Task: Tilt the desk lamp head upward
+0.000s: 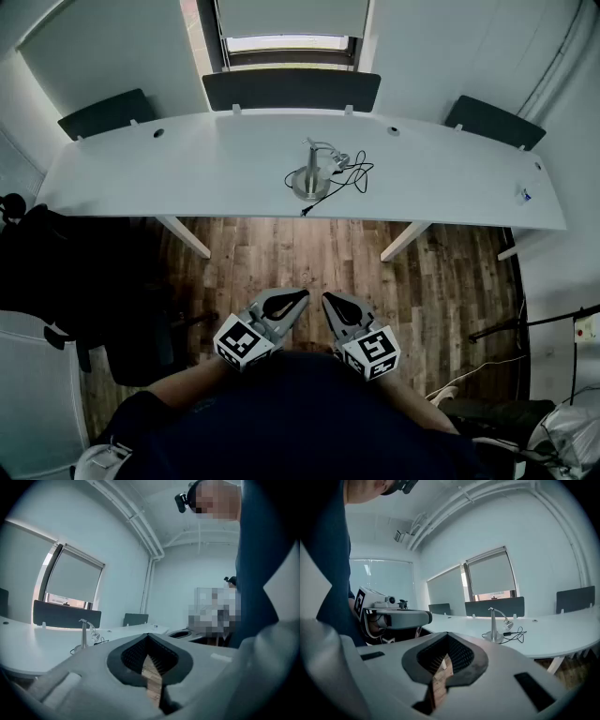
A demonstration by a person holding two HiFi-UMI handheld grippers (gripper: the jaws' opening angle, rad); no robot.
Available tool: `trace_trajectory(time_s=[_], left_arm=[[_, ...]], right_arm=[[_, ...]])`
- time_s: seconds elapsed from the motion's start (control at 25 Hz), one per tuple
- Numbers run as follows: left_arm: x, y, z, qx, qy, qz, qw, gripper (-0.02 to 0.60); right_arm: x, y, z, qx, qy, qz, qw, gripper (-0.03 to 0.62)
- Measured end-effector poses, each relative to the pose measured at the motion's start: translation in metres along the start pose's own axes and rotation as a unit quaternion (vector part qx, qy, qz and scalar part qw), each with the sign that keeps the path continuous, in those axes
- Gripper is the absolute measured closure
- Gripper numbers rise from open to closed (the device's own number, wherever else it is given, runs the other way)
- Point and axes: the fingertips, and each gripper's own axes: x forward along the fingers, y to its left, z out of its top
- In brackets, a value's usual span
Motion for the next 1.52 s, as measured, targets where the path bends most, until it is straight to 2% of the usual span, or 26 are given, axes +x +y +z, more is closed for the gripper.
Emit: trace_trajectory(time_s=[0.4,0.64,0.92,1.12,1.52], left_arm=[[0.007,0.001,-0.003,0.002,0.003,-0.001,1.0000,0.574],[0.013,0.001,-0.002,0.000,0.003,0.001,1.0000,0.574],[0.033,0.001,0.008,0.004,-0.001,0.011,0.9999,0.574],[0.049,-0.006,0.005,0.011,-0.003,0.026,0.9996,0.575],[0.073,0.009,-0.002,-0.006,-0.005,0.054,0.9985,0.574]], right_arm=[[0.001,-0.006,0.001,0.001,-0.002,0.001,1.000,0.585],[-0.001,-0.008,0.003,-0.034,-0.014,-0.005,0.999,0.583],[-0.012,-0.033,0.010,-0.035,-0.028,-0.011,0.999,0.583],[-0.024,-0.046,0.004,-0.036,-0.027,0.000,0.999,0.583],[-0.025,-0.086,-0.008,-0.025,-0.016,-0.011,0.999,0.583]])
